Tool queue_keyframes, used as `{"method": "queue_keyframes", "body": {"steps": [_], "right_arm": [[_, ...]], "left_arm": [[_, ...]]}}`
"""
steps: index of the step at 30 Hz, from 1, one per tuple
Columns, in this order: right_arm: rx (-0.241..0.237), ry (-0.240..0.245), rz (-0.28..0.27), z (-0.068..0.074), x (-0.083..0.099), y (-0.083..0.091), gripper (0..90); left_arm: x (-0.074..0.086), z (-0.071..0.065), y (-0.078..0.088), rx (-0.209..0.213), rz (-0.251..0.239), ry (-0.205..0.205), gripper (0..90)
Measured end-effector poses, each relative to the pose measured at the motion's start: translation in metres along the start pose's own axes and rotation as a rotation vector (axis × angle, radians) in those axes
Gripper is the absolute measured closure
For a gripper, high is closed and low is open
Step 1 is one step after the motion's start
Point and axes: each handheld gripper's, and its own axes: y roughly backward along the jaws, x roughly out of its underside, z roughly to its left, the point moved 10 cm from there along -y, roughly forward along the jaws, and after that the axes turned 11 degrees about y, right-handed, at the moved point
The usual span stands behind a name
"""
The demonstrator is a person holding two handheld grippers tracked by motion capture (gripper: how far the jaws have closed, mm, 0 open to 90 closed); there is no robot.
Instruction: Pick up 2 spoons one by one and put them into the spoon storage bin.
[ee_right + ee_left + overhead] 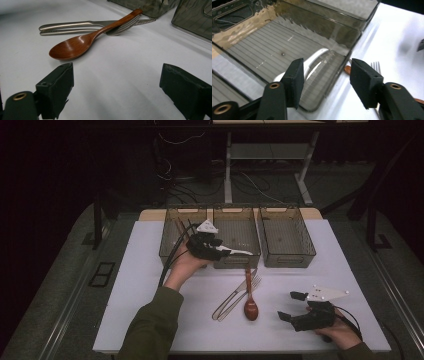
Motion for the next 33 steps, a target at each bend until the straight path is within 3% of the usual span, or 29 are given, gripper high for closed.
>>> {"method": "queue_keyframes", "body": {"steps": [4,10,18,20,25,33], "right_arm": [[0.002,0.004,0.001,0.0,-0.001,0.0,11.8],[-0.009,-0.024,0.022,0.002,0.001,-0.001,11.9],[-0.058,-0.041,0.078,0.009,-0.003,0.0,12.0],[-0.065,-0.06,0.09,0.01,-0.006,-0.001,15.6],[-0.061,-0.08,0.1,0.012,-0.012,-0.007,40.4],[-0.054,-0.074,0.129,0.011,-0.025,-0.027,69.8]], "left_arm": [[0.01,-0.006,0.012,0.012,-0.004,-0.011,38.9],[0.028,-0.015,0.027,0.021,-0.03,0.008,34.6],[0.061,-0.021,0.042,-0.004,-0.021,0.013,30.0],[0.069,-0.021,0.046,-0.018,-0.026,0.022,28.1],[0.09,-0.025,0.054,-0.031,-0.032,0.039,21.5],[0.119,-0.032,0.068,-0.04,-0.055,0.062,13.9]]}}
